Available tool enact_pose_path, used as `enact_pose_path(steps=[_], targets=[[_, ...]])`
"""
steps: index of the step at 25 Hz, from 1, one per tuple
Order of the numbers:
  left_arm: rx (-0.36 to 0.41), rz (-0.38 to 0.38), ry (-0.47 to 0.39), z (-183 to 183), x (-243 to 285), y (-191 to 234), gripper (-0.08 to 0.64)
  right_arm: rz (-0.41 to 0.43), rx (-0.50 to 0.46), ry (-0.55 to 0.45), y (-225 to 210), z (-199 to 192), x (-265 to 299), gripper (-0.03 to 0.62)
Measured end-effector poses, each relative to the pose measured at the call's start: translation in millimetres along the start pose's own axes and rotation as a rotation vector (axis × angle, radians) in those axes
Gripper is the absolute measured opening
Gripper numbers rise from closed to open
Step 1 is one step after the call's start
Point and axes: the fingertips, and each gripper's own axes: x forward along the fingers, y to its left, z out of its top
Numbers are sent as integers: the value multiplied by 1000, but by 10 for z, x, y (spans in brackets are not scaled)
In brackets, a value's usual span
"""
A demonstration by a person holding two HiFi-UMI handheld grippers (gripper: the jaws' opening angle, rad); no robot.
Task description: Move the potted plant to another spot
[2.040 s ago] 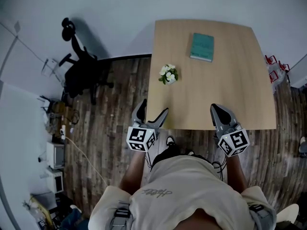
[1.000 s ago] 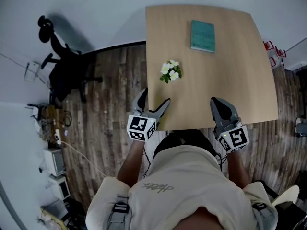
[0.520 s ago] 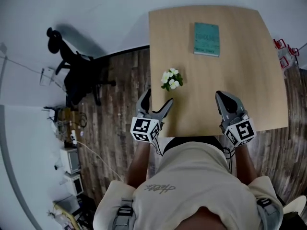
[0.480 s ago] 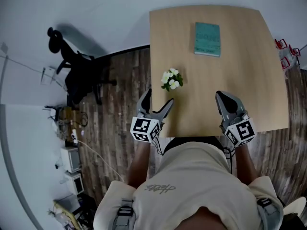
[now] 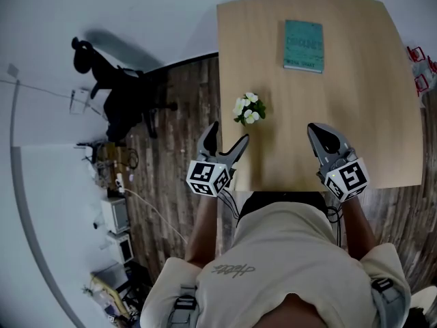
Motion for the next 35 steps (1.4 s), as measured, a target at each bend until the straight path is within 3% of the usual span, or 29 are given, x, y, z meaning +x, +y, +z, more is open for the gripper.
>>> enact_pose_path(steps=[5, 14, 23, 31, 35], targets=[[6, -44, 33, -188, 185, 95, 443, -56, 41, 14, -85, -45, 16, 2], [206, -97, 153, -714, 576, 342, 445, -112, 35, 100, -92, -315, 93, 2], [165, -175, 243, -1130, 943, 483, 453, -165, 82, 148, -72, -612, 176, 2], [206, -211, 293, -1399, 1172, 449, 456, -189, 81, 199, -132, -743, 112, 2], [264, -232, 305, -1496, 1285, 436, 456, -186, 97, 212, -101, -827, 160, 2]])
